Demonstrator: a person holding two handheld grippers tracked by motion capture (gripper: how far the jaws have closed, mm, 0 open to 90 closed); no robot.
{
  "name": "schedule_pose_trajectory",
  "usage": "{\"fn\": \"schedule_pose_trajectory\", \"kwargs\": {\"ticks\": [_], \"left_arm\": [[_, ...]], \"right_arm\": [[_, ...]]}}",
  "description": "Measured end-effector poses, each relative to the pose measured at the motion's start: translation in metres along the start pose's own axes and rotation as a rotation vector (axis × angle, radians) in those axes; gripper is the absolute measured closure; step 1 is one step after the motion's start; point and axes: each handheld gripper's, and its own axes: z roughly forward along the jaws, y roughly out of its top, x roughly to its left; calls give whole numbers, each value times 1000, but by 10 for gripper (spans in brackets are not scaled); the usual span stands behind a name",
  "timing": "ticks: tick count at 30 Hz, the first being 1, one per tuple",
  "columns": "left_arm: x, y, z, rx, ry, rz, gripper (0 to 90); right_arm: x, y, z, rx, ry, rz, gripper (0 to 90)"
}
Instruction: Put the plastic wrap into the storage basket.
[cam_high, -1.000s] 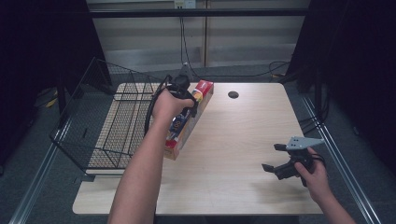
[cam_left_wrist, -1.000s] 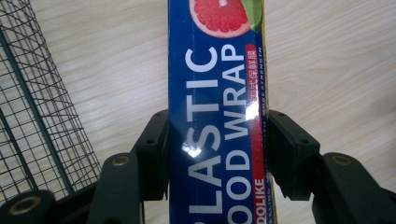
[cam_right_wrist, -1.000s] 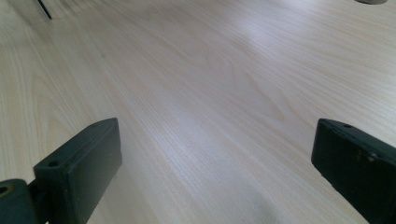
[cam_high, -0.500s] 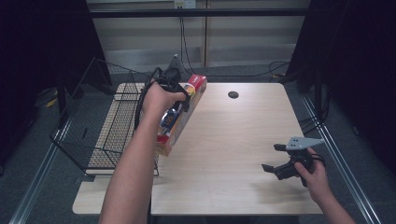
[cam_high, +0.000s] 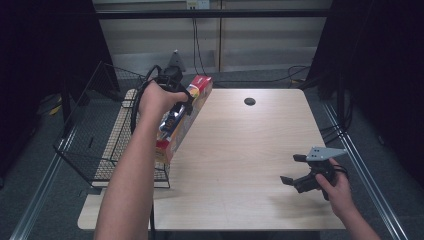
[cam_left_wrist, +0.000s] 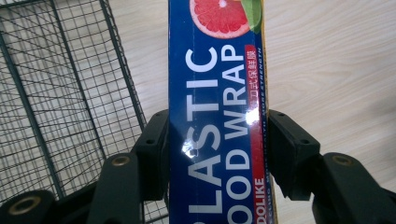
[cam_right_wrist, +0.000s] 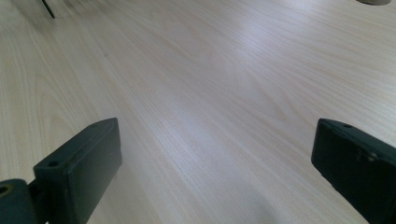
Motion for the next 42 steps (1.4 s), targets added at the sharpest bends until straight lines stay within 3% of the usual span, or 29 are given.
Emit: {"fn": "schedule_pose_trajectory", "kwargs": {"ticks": [2, 12, 16, 17, 18, 21, 22, 23, 25, 26, 28, 42], "left_arm": [[2, -1, -3, -7, 0, -18, 466], [16, -3, -17, -3, 14, -17, 466], [17, -5, -23, -9, 22, -51, 466], [19, -5, -24, -7, 22, -34, 466], [19, -6, -25, -15, 22, -53, 466], [22, -7, -29, -18, 27, -55, 466], [24, -6, -31, -9, 25, -31, 466], [23, -7, -32, -17, 23, -62, 466], [26, -8, -35, -16, 29, -64, 466], [28, -8, -36, -12, 27, -43, 466], [29, -9, -39, -19, 29, -72, 467], [45, -16, -57, -27, 47, -96, 466]], "right_arm": [[0, 0, 0, -1, -1, 0, 17], [0, 0, 0, -2, 4, -2, 17], [1, 0, 0, 3, 5, 1, 17], [1, 0, 0, 2, 3, 0, 17], [1, 0, 1, -1, -5, 0, 17], [1, 0, 1, 3, -1, -4, 17], [1, 0, 1, 4, 1, -5, 17], [1, 0, 1, 5, 4, -5, 17], [2, 0, 1, 4, -1, -6, 17], [2, 0, 1, 2, -1, -5, 17], [2, 0, 1, 1, 3, -5, 17], [3, 0, 2, 9, 16, -8, 17]]}}
